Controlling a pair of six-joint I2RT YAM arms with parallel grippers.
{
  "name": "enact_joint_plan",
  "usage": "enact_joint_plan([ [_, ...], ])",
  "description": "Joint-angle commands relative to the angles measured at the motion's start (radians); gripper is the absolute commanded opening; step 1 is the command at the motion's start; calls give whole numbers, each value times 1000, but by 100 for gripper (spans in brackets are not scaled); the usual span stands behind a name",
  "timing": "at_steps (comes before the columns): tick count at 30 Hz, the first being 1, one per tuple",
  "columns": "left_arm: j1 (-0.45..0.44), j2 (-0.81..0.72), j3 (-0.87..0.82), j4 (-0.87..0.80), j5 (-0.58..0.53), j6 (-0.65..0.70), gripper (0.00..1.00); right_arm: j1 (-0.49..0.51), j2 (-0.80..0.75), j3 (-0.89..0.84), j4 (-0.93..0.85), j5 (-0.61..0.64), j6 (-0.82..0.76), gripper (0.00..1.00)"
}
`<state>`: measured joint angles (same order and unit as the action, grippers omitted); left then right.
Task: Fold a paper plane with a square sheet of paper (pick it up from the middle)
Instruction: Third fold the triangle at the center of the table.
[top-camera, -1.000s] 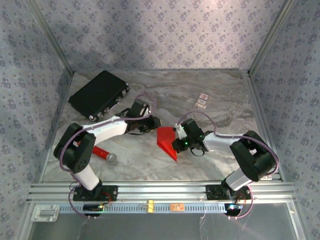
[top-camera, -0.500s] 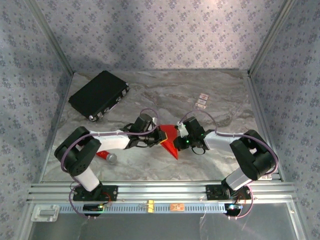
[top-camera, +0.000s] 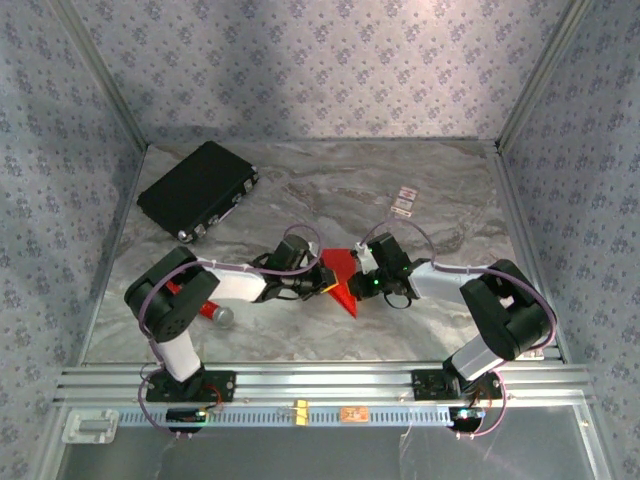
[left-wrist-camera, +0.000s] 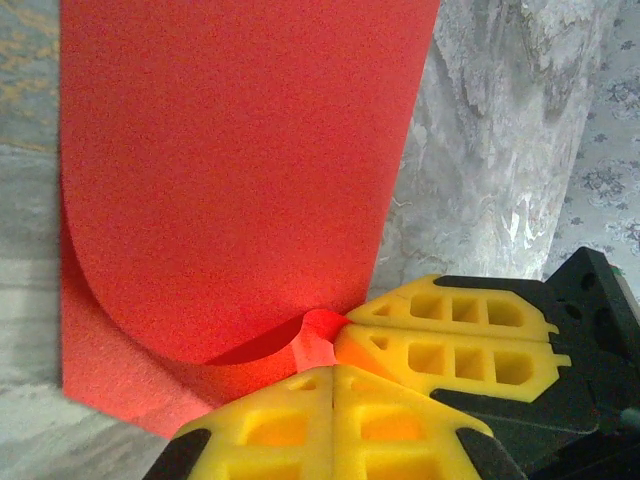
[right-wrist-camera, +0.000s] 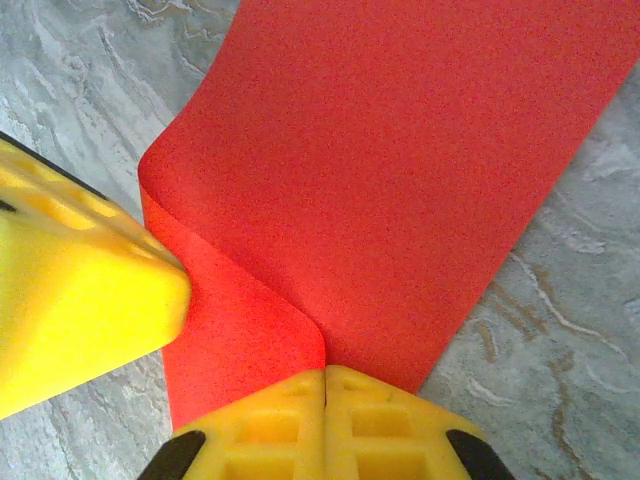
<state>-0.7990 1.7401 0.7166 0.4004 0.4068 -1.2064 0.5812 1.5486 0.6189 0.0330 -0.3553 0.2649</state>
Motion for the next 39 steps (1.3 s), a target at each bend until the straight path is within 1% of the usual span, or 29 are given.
enact_joint_plan([
  [1, -5, 15, -5, 54, 18, -4, 5, -11, 21, -5, -44, 18, -15, 0],
  [6, -5, 7, -2, 63, 23, 1, 7, -13, 21, -7, -41, 21, -14, 0],
  [20, -6, 49, 3, 30, 21, 24, 7, -16, 25, -11, -33, 15, -13, 0],
  [27, -7, 19, -1, -54, -16, 56, 6, -17, 26, -11, -31, 15, -9, 0],
  [30, -10, -8, 15, -58, -8, 64, 7, -17, 27, -9, -33, 13, -11, 0],
  [34, -27, -40, 68, -112, -11, 87, 9, -18, 27, -8, -35, 13, -13, 0],
  [39, -32, -14, 85, -90, 4, 79, 10, -17, 27, -7, -36, 13, -13, 0],
])
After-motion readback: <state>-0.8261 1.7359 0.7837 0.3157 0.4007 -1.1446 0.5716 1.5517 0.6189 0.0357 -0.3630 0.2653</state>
